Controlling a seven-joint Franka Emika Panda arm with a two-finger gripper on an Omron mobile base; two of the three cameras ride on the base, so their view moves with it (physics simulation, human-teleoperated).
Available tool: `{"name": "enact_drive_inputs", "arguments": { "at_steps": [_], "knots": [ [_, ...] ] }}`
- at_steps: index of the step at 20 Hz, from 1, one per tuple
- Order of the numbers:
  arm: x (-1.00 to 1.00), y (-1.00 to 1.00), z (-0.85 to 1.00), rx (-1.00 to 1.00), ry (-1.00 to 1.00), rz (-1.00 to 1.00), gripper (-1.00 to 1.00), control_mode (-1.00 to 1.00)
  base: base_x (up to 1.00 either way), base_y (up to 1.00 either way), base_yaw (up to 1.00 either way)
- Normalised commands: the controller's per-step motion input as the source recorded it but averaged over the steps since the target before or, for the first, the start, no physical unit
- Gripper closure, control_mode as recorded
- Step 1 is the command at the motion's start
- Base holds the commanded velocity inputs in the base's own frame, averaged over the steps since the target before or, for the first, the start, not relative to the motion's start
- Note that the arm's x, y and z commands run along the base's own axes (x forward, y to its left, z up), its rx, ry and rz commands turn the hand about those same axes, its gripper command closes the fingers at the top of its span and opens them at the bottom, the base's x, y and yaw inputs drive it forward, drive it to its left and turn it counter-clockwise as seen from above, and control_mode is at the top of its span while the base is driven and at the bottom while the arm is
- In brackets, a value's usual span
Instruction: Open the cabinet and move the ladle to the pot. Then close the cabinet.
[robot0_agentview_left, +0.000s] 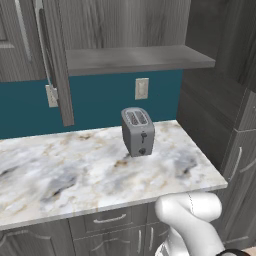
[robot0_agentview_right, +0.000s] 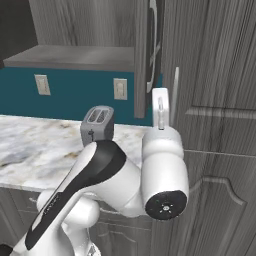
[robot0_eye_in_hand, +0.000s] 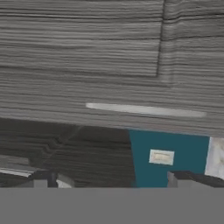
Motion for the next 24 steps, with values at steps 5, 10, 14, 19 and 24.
{"name": "enact_drive_inputs", "arguments": {
  "at_steps": [5, 10, 14, 19, 24],
  "knots": [
    [0.34, 0.0, 0.17, 0.09, -0.14, 0.03, -1.0, -1.0, 0.0, 0.0, 0.0],
    [0.14, -0.04, 0.28, 0.05, -0.16, 0.05, -1.0, -1.0, 0.0, 0.0, 0.0],
    [0.08, -0.03, 0.23, 0.04, -0.14, 0.06, -1.0, -1.0, 0.0, 0.0, 0.0],
    [0.02, -0.01, 0.22, 0.03, -0.14, 0.08, -1.0, -1.0, 0.0, 0.0, 0.0],
    [-0.12, 0.0, 0.14, 0.0, -0.15, 0.1, -1.0, -1.0, 0.0, 0.0, 0.0]
  ]
}}
